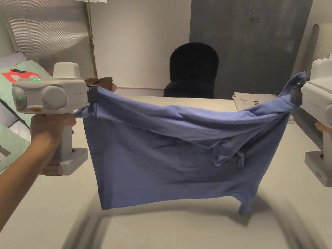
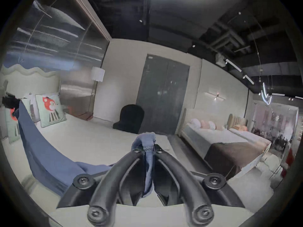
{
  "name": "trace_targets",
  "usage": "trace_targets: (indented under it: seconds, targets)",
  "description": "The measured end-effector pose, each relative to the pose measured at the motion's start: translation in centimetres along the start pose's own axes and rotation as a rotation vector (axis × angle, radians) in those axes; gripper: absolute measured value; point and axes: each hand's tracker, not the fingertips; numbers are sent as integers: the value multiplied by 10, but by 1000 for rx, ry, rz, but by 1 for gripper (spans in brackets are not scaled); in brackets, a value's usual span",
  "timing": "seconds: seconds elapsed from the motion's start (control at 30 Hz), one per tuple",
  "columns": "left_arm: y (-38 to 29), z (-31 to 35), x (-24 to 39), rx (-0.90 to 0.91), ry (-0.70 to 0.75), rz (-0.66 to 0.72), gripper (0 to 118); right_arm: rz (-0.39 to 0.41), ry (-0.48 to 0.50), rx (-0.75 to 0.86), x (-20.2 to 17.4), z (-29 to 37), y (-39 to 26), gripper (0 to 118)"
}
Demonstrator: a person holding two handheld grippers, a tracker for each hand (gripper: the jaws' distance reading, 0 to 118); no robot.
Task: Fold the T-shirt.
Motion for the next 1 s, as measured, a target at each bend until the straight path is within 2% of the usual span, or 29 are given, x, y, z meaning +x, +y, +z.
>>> trace_targets:
  seconds: [0.07, 0.2, 0.43, 0.53, 0.73, 1.0]
  targets:
    - [21, -18, 0, 15, 41, -34, 3, 19, -24, 27, 0, -12, 15, 5]
    - [53, -45, 2, 66, 99, -83, 3, -10, -47, 85, -1, -39, 37, 5]
    - [57, -87, 5, 81, 149, -104, 3, 5, -76, 104, -27, -77, 21, 5]
    - [34, -109, 1, 48, 168, -110, 3, 24, -69, 63, -41, -90, -2, 5]
    - [-39, -141, -14, -87, 186, -100, 3, -7, -30, -70, -62, -105, -66, 5]
    - [-136, -130, -27, -220, 172, -108, 3, -34, -12, -215, -78, -98, -149, 5]
